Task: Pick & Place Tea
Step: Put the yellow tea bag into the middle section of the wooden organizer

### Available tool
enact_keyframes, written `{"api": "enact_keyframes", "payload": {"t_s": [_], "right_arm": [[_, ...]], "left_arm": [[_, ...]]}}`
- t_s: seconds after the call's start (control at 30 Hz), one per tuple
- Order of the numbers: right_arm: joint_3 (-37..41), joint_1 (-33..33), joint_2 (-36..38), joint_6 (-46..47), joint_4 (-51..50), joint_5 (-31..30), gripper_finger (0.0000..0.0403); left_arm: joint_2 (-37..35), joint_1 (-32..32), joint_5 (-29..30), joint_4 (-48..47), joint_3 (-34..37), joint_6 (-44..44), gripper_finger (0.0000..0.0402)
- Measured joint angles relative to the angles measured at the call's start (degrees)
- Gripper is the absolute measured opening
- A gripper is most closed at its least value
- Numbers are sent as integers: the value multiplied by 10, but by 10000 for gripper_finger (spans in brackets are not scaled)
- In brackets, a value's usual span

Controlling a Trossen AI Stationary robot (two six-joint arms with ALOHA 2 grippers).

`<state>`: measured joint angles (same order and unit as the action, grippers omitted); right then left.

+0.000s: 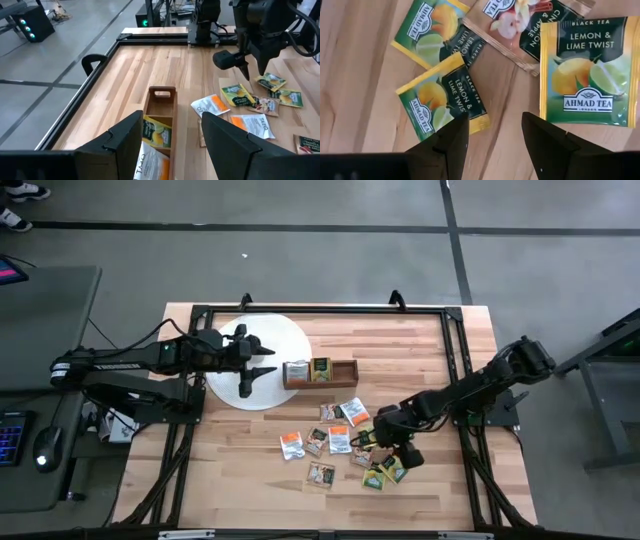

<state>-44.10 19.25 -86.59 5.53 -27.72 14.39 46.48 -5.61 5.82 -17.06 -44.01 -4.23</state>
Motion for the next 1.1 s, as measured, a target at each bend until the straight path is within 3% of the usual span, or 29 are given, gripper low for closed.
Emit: {"api": "enact_keyframes", "payload": {"t_s": [1.1], "right_arm": [[-1,3,-46,11,30,47,179]], "left_arm": [[0,0,-24,-11,0,0,202]]}}
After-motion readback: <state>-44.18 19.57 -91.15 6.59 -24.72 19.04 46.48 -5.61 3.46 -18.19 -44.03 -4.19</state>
